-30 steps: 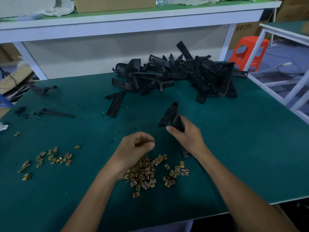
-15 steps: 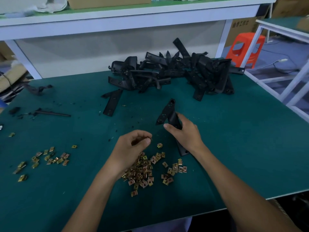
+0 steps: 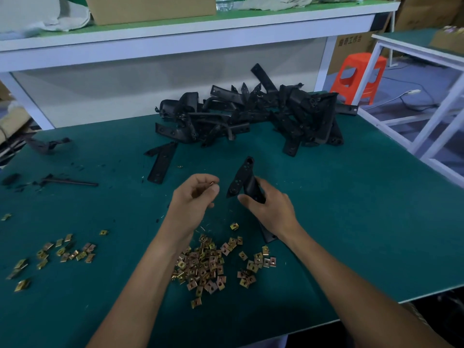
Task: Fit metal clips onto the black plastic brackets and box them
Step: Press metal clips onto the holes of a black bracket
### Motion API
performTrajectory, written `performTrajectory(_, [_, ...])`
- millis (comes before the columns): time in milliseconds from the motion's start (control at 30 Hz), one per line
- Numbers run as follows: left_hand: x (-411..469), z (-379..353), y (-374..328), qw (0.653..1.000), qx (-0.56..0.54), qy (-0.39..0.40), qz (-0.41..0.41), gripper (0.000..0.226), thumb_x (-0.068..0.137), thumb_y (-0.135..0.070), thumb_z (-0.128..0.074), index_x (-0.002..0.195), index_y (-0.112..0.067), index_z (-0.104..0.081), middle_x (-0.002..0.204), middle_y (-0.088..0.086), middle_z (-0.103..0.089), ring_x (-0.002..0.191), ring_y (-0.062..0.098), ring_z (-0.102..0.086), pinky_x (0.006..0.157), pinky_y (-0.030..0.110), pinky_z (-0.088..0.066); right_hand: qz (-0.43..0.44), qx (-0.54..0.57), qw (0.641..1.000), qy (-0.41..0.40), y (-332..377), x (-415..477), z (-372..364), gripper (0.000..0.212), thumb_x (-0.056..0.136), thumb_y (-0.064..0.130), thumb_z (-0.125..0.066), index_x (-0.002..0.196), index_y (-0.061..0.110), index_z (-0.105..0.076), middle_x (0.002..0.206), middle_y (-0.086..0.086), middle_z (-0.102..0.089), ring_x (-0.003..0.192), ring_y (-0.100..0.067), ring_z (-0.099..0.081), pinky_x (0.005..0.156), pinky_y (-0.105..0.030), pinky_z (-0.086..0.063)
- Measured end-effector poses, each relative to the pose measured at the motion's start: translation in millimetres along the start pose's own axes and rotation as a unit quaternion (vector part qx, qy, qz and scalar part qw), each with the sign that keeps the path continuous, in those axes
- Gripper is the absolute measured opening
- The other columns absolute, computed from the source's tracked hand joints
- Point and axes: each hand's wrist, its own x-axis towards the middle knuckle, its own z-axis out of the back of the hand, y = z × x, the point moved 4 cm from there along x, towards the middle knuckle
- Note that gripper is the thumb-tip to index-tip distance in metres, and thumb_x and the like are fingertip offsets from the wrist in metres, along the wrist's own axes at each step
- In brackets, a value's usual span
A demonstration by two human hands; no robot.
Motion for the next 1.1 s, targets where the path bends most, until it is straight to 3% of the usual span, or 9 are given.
performTrajectory(67, [4, -2, 1, 1.000, -0.016, 0.012, 0.011, 0.016, 0.101, -0.015, -0.061, 0.099, -0.027, -0.070, 0.094, -0.010, -0.073, 0.091, 0.006, -0.066, 0.075, 0.022, -0.053, -0.001, -0.002, 1.000, 0.000, 0, 0, 0, 0.058, 0.088, 0.070, -0.057, 0.137, 0.040, -0.050, 0.106, 0.013, -0.073, 0.097, -0.019, -0.068, 0.078, -0.044, -0.057])
performTrajectory(200, [11, -5, -2, 1.000, 0.014, 0.025, -0.001, 0.025, 0.103, -0.014, -0.057, 0.109, -0.034, -0.072, 0.086, -0.016, -0.072, 0.082, -0.001, -0.065, 0.074, 0.016, -0.052, 0.002, 0.003, 1.000, 0.001, -1, 0, 1, 0.054, 0.087, 0.070, -0.056, 0.133, 0.044, -0.049, 0.103, 0.012, -0.072, 0.094, -0.019, -0.068, 0.076, -0.044, -0.057])
performTrajectory(300, [14, -5, -2, 1.000, -0.001, 0.025, 0.005, 0.025, 0.102, -0.013, -0.059, 0.111, -0.032, -0.072, 0.089, -0.013, -0.075, 0.086, 0.003, -0.068, 0.074, 0.016, -0.053, 0.000, 0.000, 1.000, -0.003, -1, 0, 0, 0.052, 0.086, 0.071, -0.055, 0.130, 0.045, -0.049, 0.102, 0.012, -0.072, 0.093, -0.018, -0.068, 0.077, -0.043, -0.057])
performTrajectory(433, [20, -9, 1, 0.999, -0.016, 0.020, 0.027, 0.013, 0.102, -0.014, -0.059, 0.108, -0.020, -0.069, 0.098, -0.004, -0.078, 0.091, 0.009, -0.073, 0.071, 0.017, -0.055, 0.000, -0.017, 1.000, -0.006, -1, 1, -1, 0.053, 0.086, 0.073, -0.053, 0.130, 0.044, -0.049, 0.100, 0.015, -0.072, 0.091, -0.016, -0.068, 0.076, -0.042, -0.056])
performTrajectory(533, [23, -15, 3, 0.999, -0.020, 0.017, 0.048, 0.011, 0.101, -0.016, -0.061, 0.103, -0.020, -0.072, 0.090, -0.009, -0.076, 0.086, 0.007, -0.072, 0.070, 0.017, -0.055, 0.005, -0.025, 1.000, -0.003, -1, 1, -2, 0.057, 0.083, 0.076, -0.048, 0.131, 0.044, -0.048, 0.103, 0.014, -0.072, 0.096, -0.018, -0.068, 0.078, -0.043, -0.056])
performTrajectory(767, [30, -26, 5, 0.992, -0.066, -0.019, 0.103, 0.007, 0.096, -0.013, -0.068, 0.096, -0.015, -0.075, 0.095, 0.004, -0.078, 0.090, 0.018, -0.075, 0.070, 0.023, -0.058, 0.007, -0.045, 0.999, 0.001, -1, 2, -3, 0.054, 0.085, 0.074, -0.048, 0.131, 0.045, -0.044, 0.101, 0.015, -0.071, 0.096, -0.020, -0.068, 0.078, -0.042, -0.056])
performTrajectory(933, [30, -21, 6, 0.991, -0.037, -0.027, 0.125, 0.017, 0.091, -0.014, -0.073, 0.075, -0.020, -0.077, 0.083, 0.002, -0.077, 0.078, 0.016, -0.071, 0.062, 0.024, -0.055, 0.008, -0.056, 0.998, -0.003, -2, 2, -5, 0.056, 0.084, 0.075, -0.046, 0.131, 0.046, -0.042, 0.096, 0.015, -0.070, 0.094, -0.023, -0.068, 0.076, -0.042, -0.055])
performTrajectory(1100, [30, -20, 0, 0.991, -0.001, -0.002, 0.136, 0.013, 0.087, -0.016, -0.077, 0.074, -0.019, -0.079, 0.079, 0.001, -0.076, 0.068, 0.011, -0.067, 0.057, 0.019, -0.052, 0.012, -0.060, 0.998, -0.010, -2, 2, -6, 0.059, 0.083, 0.075, -0.045, 0.135, 0.049, -0.036, 0.101, 0.016, -0.072, 0.097, -0.023, -0.069, 0.079, -0.044, -0.056])
